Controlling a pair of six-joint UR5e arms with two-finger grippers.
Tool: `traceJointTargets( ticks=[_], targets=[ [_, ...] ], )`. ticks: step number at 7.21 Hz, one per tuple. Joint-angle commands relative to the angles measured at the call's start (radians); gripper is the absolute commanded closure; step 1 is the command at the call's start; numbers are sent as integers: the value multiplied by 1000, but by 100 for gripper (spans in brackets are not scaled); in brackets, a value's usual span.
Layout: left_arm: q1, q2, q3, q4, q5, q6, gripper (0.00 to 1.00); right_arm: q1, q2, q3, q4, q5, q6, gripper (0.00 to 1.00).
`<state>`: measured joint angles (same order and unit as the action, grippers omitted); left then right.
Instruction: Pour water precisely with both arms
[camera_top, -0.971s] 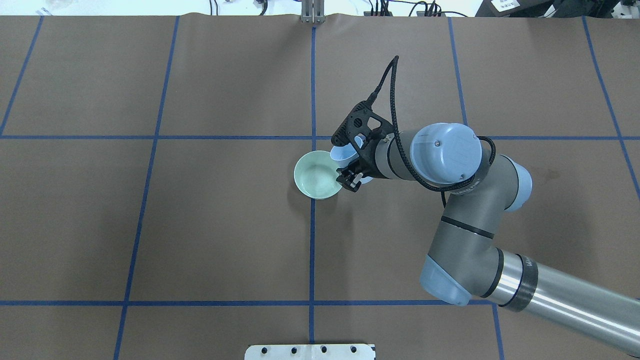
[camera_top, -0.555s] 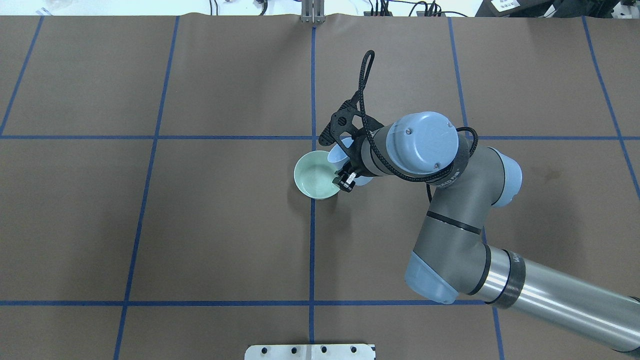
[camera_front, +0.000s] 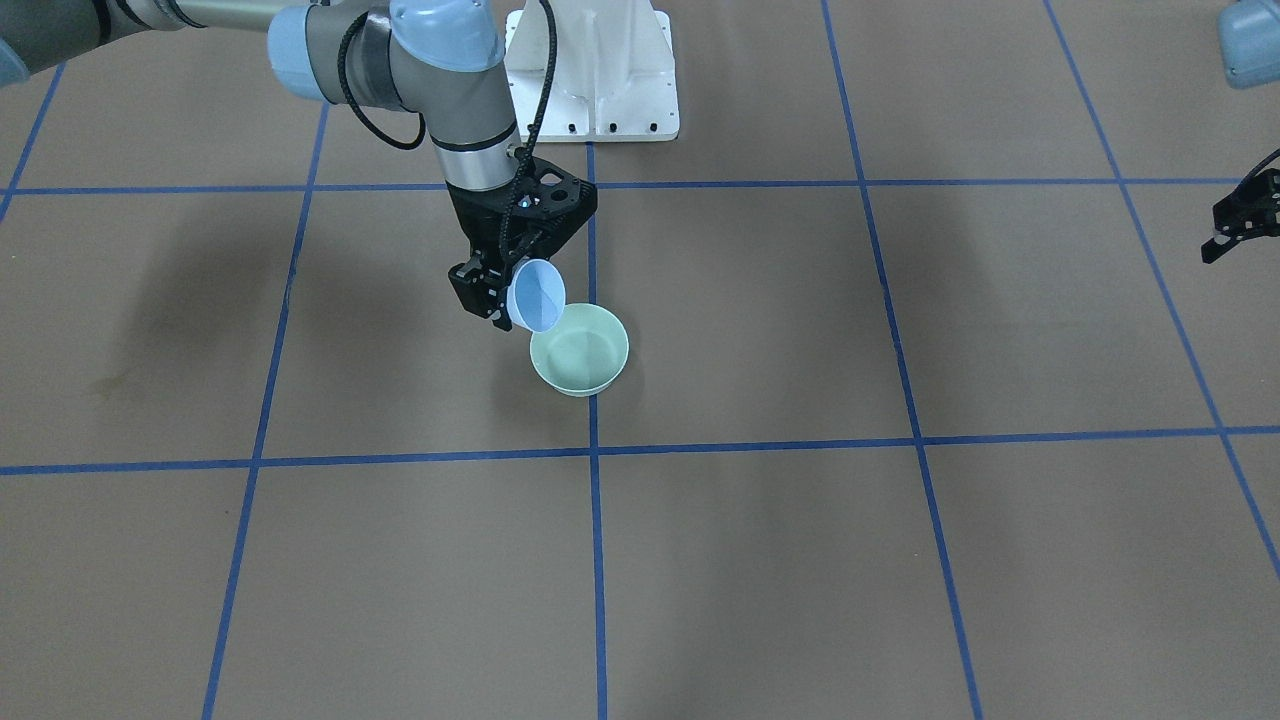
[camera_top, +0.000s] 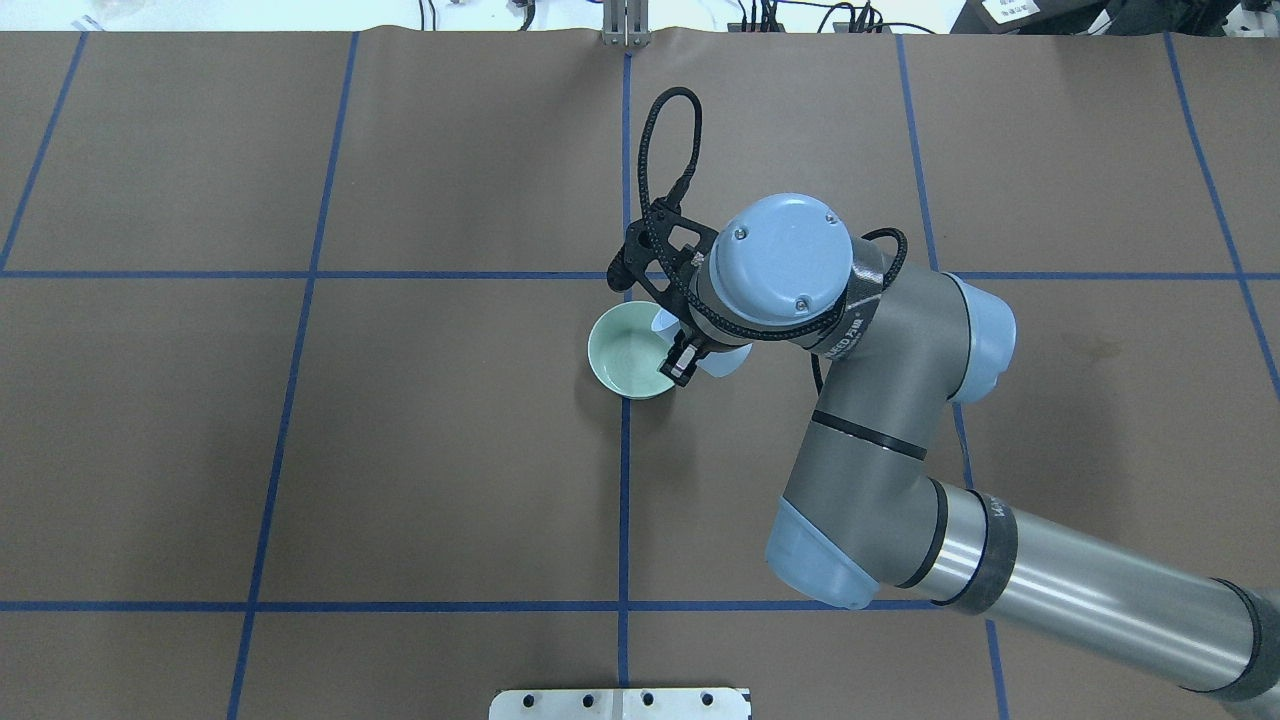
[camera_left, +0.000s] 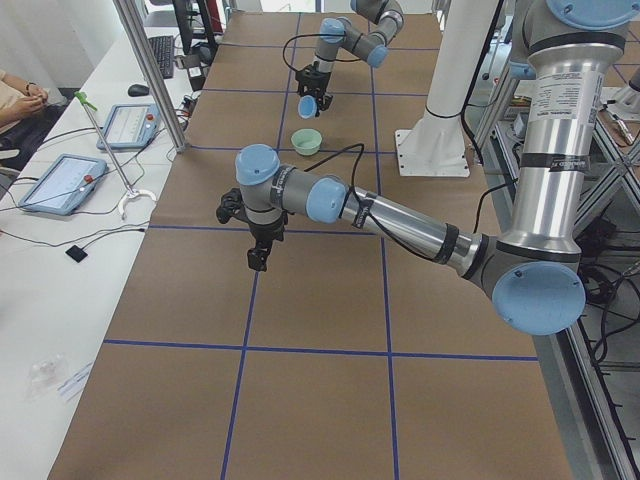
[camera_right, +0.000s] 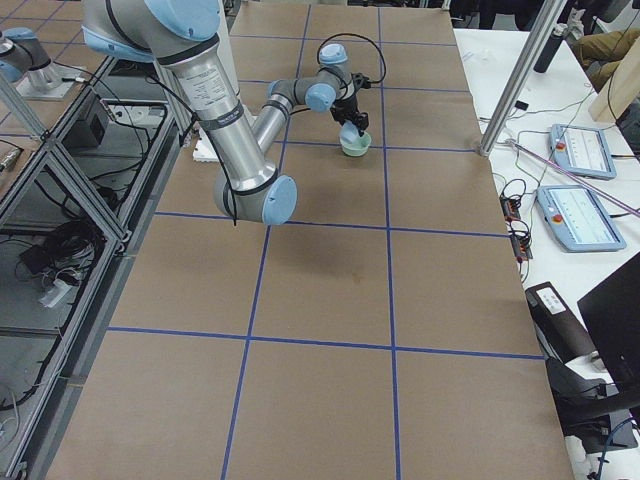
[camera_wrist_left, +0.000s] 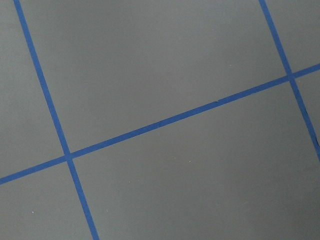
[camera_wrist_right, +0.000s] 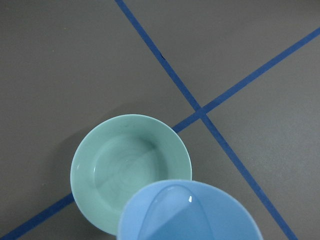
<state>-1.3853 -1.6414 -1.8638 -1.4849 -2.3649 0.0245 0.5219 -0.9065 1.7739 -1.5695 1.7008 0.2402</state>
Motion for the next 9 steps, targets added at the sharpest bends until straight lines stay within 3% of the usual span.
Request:
traceJointTargets(
  ticks=[1, 3, 9],
  targets=[
    [0, 0, 0, 0, -4, 0, 0, -6, 21, 1, -61, 0, -12, 100],
    [0, 0, 0, 0, -4, 0, 0, -11, 60, 1, -124, 2, -22, 100],
    [0, 0, -3, 0, -5, 0, 0, -13, 71, 1, -150, 3, -42, 100]
  ],
)
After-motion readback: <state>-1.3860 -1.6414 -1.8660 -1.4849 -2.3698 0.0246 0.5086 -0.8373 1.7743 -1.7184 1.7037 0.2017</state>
